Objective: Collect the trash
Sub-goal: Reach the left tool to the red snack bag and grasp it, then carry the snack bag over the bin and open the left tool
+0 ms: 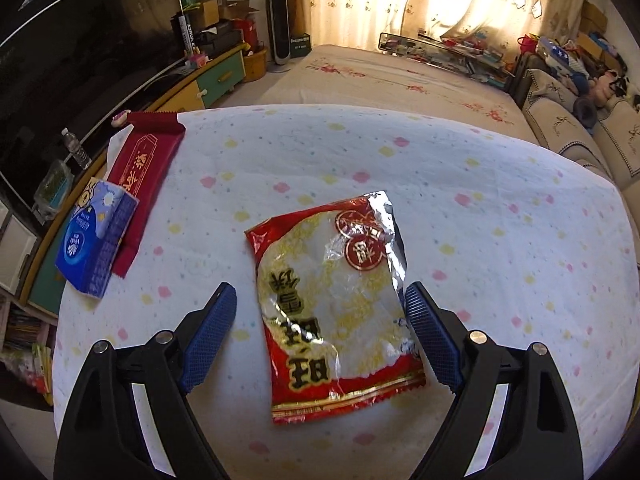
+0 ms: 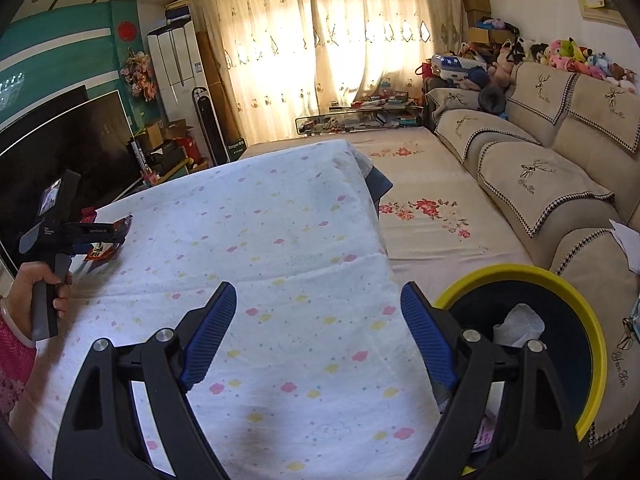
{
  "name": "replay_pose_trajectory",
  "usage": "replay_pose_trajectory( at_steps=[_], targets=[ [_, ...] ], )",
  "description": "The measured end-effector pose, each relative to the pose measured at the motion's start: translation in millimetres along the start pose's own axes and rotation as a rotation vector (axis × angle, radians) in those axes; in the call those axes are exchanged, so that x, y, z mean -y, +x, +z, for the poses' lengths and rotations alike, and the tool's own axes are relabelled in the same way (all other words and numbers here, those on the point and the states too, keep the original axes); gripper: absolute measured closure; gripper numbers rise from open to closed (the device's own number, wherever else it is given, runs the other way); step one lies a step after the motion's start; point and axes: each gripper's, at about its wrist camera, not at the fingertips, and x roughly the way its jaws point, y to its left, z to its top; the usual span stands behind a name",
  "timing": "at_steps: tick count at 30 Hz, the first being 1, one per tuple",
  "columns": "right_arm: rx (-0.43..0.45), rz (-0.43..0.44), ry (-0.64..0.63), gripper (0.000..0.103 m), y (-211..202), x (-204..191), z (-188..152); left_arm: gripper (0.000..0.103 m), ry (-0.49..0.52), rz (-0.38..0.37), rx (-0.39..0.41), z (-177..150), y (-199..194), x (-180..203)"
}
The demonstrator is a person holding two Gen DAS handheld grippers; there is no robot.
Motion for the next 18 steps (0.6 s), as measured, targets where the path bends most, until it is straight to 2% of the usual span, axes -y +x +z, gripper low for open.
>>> replay_pose_trajectory(
  at_steps=[4,8,13,18],
  targets=[
    [-0.012,0.006,0.002,0.022,2.1,1.1,0.2,0.019,-0.003,0.008,0.000,8.4,5.6,2.5],
    [-0.018,0.008,0.015,0.022,2.3,4.1,-1.1,0.035,0.014,0.003,0.014,13.0,4.9,7.0],
    [-0.016,0.005,0.016,0.022,0.3,4.5,-2.0,0.046,0.054,0.020,0.048,5.3,-3.6,14.7],
    [-0.021,0.008,0.011,0.021,1.6,4.9,-0.5,0.055,0.073,-0.023,0.082,-14.9,-27.6,18.4]
  ],
)
